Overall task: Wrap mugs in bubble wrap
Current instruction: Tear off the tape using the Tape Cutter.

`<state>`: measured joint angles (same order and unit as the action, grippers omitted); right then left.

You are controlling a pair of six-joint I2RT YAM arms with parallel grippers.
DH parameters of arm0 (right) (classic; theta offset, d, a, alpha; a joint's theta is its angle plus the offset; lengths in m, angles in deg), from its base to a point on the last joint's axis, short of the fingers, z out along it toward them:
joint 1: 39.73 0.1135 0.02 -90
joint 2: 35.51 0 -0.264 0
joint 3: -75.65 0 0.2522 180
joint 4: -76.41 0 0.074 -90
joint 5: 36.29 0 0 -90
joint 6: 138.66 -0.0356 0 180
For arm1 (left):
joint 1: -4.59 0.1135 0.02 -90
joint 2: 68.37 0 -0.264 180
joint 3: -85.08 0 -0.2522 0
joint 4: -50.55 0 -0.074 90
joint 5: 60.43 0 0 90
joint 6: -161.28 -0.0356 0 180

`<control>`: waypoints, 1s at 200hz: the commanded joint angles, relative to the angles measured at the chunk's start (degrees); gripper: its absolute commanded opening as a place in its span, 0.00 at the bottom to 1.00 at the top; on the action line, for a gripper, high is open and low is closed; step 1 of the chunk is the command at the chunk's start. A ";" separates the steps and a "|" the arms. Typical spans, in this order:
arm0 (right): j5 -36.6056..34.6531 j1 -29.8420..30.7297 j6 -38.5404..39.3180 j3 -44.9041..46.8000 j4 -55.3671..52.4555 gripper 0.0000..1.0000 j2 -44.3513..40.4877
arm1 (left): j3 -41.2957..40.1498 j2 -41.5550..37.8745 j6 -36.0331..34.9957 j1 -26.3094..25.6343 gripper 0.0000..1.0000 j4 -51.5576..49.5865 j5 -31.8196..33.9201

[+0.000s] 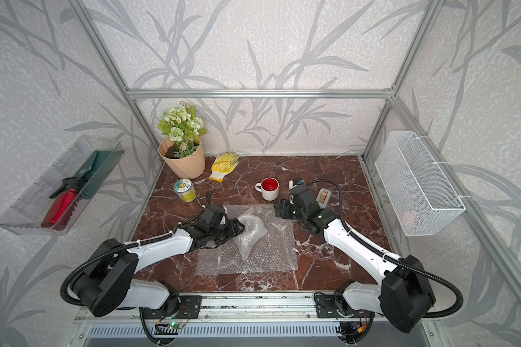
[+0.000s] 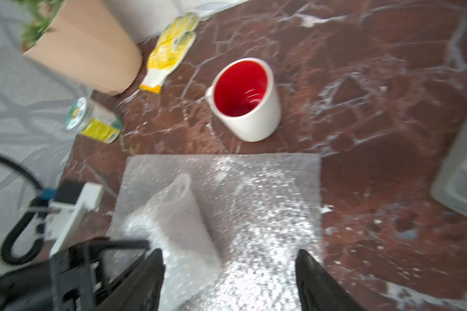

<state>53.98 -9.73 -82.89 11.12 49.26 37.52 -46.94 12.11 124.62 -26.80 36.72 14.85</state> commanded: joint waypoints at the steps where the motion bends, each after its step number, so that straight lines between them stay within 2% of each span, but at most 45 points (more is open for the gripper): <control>1: 0.40 -7.14 0.75 0.71 -8.09 0.68 -0.29 | -0.65 2.17 -1.57 0.08 0.72 -9.07 3.53; 13: 1.06 -11.48 0.75 2.30 -9.91 0.62 -0.78 | -0.22 2.43 -1.95 0.09 0.72 -9.77 3.60; 32: 5.39 -17.78 1.54 6.18 -6.08 0.56 -0.33 | -0.03 2.62 -1.95 0.11 0.72 -9.66 3.36; 57: 8.27 -22.61 3.68 7.27 -2.69 0.48 2.89 | 0.74 3.33 -2.41 0.06 0.72 -9.91 2.85; 71: 10.80 -25.32 4.09 7.22 -0.22 0.47 4.79 | 0.86 3.43 -2.59 0.06 0.72 -10.02 2.77; 96: 12.64 -28.66 5.62 5.24 1.49 0.43 8.03 | 0.96 3.51 -2.59 0.09 0.72 -10.23 2.83; 119: 17.50 -31.25 6.06 3.07 3.58 0.41 12.31 | 1.68 3.62 -2.81 0.11 0.72 -10.76 2.41; 148: 21.67 -34.24 7.15 0.87 3.78 0.33 16.16 | 2.59 3.66 -3.20 0.08 0.72 -11.85 2.64; 200: 25.71 -38.14 7.84 -0.47 4.79 0.33 19.16 | 1.95 3.86 -2.95 0.11 0.72 -11.30 2.69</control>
<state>75.89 -46.78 -75.99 12.78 52.56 54.55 -43.69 13.71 122.28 -26.80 32.04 14.83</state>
